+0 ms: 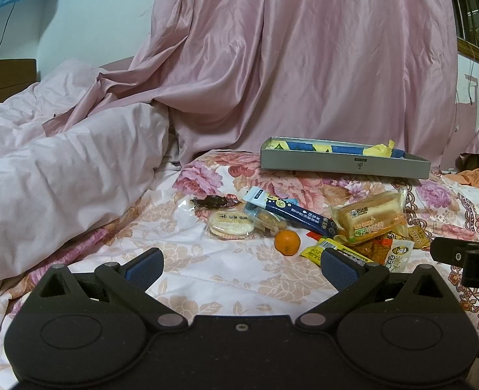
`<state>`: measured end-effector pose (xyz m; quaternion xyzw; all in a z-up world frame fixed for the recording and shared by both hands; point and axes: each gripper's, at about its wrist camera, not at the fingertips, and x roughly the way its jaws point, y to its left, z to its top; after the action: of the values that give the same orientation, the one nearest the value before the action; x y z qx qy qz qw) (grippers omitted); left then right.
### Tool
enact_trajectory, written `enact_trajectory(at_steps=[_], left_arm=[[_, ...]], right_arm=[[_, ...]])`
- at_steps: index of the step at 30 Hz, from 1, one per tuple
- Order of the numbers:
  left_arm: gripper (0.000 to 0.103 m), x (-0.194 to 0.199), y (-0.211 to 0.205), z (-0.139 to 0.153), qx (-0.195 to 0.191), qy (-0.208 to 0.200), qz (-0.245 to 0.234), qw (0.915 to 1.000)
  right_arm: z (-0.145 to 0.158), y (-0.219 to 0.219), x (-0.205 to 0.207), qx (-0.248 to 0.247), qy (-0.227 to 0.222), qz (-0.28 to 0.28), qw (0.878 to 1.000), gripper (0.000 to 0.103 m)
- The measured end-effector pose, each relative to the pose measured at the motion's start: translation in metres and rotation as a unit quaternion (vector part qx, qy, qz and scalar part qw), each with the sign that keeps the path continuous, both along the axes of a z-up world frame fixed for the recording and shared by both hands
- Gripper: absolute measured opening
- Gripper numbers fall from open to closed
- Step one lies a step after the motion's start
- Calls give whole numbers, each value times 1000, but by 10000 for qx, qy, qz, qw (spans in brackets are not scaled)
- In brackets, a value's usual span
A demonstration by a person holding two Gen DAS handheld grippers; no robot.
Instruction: Organize snacks
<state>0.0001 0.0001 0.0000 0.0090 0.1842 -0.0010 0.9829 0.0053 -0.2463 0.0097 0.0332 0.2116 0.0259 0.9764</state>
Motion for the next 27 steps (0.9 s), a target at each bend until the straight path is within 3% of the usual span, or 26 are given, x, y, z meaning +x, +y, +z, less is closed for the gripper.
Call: enact_trajectory(at_steps=[17, 27], left_arm=[[102, -5, -4, -8, 10, 60, -3, 10000], [102, 12, -1, -12, -152, 463, 6, 9988]], right_arm=[[-2, 5, 0, 17, 70, 11, 10000, 103], [7, -13, 23, 636, 247, 184, 9975, 103]])
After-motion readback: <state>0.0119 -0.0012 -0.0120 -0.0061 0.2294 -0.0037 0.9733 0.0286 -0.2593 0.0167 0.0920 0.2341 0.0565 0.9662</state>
